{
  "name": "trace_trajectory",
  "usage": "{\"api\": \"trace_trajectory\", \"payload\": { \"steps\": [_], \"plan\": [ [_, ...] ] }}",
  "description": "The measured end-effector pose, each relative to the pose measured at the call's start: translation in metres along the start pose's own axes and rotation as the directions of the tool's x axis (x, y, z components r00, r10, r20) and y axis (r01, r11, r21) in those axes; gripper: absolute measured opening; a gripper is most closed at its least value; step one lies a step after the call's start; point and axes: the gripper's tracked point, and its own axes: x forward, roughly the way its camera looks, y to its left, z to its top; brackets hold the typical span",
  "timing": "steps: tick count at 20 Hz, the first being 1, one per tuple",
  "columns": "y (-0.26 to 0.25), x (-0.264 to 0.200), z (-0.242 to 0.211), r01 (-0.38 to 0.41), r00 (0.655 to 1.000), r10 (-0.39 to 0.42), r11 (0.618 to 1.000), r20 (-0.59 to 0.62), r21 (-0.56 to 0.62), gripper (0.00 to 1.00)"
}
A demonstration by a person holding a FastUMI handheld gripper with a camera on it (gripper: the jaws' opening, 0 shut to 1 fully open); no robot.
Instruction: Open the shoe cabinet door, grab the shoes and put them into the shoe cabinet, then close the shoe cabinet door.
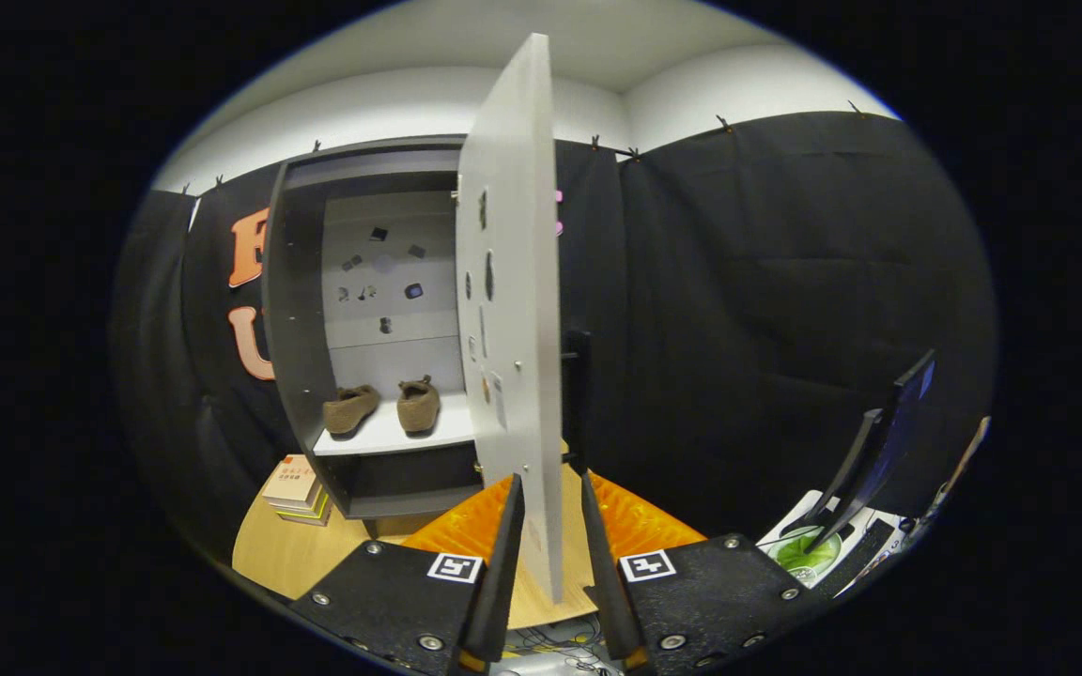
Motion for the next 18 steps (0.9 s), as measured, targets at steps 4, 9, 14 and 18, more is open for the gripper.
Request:
{"api": "trace_trajectory", "payload": {
  "steps": [4, 9, 14, 18],
  "plan": [
    [-0.014, 0.023, -0.009, -0.011, 1.000, 0.012, 0.999, -0.005, 0.041, 0.43],
    [-0.017, 0.058, -0.017, -0.040, 0.999, 0.040, 0.999, -0.013, 0.034, 0.44],
    [-0.015, 0.071, -0.019, -0.055, 0.998, 0.055, 0.998, 0.012, 0.018, 0.45],
    [-0.006, 0.067, -0.020, -0.079, 0.997, 0.079, 0.997, 0.022, 0.023, 0.43]
  ]
}}
